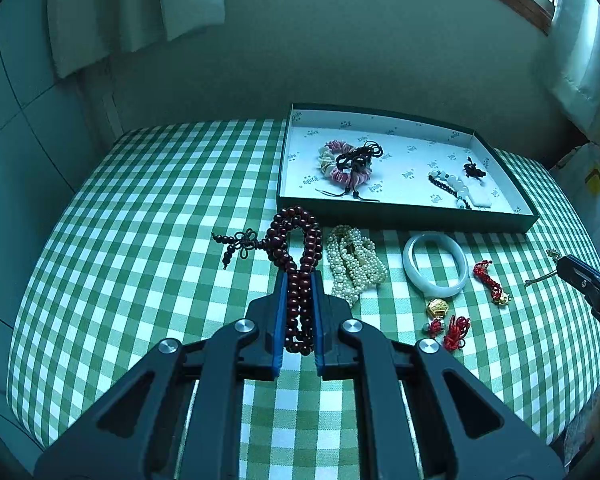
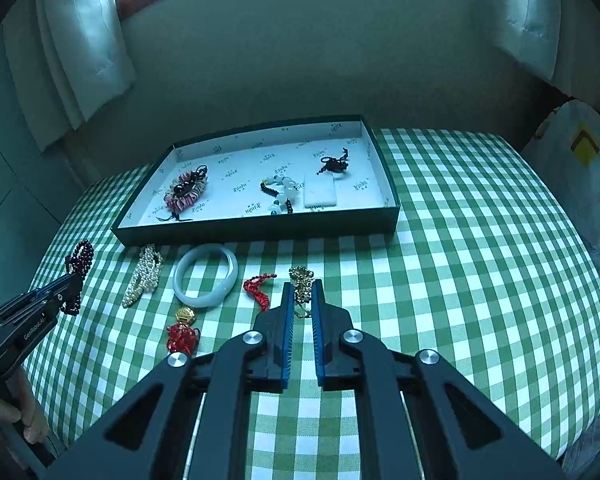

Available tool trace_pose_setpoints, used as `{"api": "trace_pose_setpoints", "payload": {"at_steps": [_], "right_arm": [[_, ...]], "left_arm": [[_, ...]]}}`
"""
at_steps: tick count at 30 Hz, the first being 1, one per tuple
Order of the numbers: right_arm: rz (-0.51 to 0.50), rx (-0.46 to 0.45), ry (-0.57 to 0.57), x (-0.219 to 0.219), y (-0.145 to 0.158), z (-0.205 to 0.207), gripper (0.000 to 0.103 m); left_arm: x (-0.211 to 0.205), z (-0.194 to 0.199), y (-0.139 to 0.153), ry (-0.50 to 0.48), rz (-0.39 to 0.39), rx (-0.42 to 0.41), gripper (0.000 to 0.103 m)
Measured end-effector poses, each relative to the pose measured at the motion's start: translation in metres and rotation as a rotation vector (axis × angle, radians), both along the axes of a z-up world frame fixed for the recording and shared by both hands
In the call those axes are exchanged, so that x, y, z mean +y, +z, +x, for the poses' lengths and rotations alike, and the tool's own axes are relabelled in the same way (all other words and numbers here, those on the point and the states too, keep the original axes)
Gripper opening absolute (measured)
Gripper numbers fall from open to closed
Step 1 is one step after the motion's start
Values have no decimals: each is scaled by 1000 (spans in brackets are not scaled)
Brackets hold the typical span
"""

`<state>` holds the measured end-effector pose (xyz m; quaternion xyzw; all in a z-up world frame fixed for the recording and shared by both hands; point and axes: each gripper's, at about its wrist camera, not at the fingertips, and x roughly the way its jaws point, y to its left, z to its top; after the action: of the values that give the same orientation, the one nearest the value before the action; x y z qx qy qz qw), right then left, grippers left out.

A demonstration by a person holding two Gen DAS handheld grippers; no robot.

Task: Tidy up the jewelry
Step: 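Carry the bead strand and gold chain into the box with both grippers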

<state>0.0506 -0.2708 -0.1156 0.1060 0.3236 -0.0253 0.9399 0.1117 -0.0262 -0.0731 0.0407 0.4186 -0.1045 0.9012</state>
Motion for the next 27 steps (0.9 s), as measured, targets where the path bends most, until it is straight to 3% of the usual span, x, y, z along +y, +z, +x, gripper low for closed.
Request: {"api": "trace_pose_setpoints", "payload": {"at_steps": [11,19,27], "right_arm": [[-23,-74,4,-7,35,23,9],[-30,-119,5,-13,58,64,9],[-21,-107,7,-16,56,120,9]], "left_arm": [[-30,32,22,-46,-7,-54,11],[-62,77,37,-76,-17,-96,11],[-87,137,25,-66,-14,-86,11]]}}
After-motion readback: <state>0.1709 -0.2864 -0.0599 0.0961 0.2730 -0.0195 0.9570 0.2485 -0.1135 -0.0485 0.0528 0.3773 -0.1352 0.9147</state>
